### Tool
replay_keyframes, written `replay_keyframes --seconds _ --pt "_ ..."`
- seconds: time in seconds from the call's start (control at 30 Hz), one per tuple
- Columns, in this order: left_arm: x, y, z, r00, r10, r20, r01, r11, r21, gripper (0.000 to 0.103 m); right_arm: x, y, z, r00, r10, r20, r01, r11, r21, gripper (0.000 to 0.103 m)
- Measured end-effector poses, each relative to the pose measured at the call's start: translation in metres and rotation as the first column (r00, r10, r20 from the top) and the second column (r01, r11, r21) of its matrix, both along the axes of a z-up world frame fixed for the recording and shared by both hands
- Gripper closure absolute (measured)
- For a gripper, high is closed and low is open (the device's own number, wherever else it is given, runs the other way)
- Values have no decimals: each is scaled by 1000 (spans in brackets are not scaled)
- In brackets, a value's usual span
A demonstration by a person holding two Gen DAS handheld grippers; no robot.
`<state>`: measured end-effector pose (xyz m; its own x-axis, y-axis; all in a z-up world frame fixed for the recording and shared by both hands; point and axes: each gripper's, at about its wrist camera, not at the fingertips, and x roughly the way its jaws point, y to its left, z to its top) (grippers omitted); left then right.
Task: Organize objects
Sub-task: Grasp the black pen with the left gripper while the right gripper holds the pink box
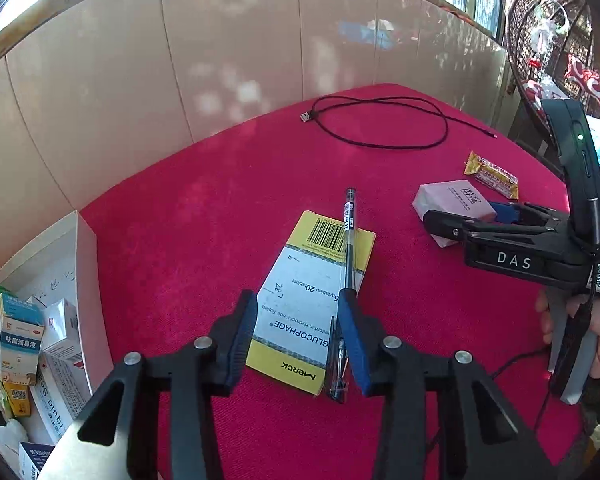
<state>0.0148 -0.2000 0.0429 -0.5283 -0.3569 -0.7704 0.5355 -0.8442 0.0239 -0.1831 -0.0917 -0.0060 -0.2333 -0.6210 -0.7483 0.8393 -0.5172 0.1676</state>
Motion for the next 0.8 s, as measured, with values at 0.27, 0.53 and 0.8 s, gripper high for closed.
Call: replay_keyframes --seconds 0.27,0.53,0.8 --pt "-28 21 -5 998 -69 -3 69 998 -11 61 -5 4 -1 999 -1 37 2 999 -35 28" --pt "-36 50 -14 989 -143 -23 143 990 -22 61 -9 10 -2 997 -6 82 13 997 -77 28" --pt "-58 61 -30 984 -175 31 175 985 13 61 -13 30 -3 996 -37 77 42 996 -74 28"
